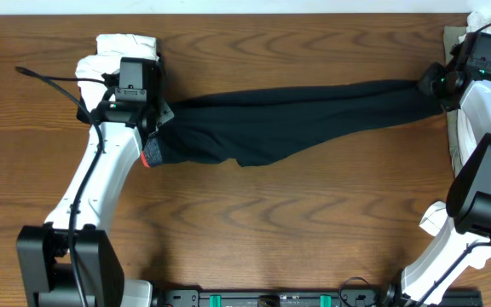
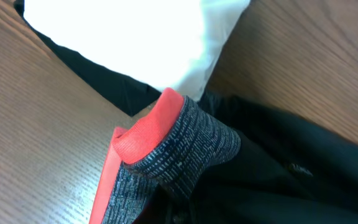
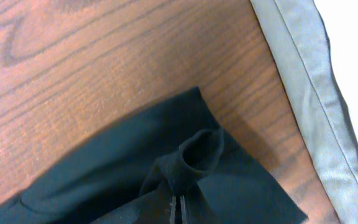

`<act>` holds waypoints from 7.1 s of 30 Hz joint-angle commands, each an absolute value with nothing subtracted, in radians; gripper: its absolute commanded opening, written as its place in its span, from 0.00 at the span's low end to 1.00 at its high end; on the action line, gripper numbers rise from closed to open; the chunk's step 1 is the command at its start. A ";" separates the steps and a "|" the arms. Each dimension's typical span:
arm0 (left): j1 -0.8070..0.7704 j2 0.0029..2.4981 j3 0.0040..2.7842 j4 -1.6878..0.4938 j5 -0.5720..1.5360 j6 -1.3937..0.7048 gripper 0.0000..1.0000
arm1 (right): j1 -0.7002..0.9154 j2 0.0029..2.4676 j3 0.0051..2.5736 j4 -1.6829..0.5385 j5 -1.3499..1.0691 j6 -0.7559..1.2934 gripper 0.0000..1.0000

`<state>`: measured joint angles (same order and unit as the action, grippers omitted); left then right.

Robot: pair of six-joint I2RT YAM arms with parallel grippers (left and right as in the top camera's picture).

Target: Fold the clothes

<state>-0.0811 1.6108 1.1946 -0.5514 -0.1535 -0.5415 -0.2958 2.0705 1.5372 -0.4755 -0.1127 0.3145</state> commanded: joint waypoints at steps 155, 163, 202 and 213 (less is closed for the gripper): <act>-0.147 1.794 1.401 -0.449 -0.144 -0.339 0.06 | 0.014 1.998 1.423 -0.591 -0.352 -0.023 0.20; -0.147 1.720 1.396 -0.630 -0.051 -0.361 0.06 | 0.015 1.998 1.423 -0.571 -0.448 -0.024 0.19; -0.146 1.638 1.365 -1.010 -0.142 -0.494 0.06 | 0.007 2.131 1.423 -0.361 -0.295 -0.005 0.24; -0.110 1.808 1.323 -0.946 -0.143 -0.534 0.06 | 0.007 2.131 1.423 -0.390 -0.295 -0.006 0.24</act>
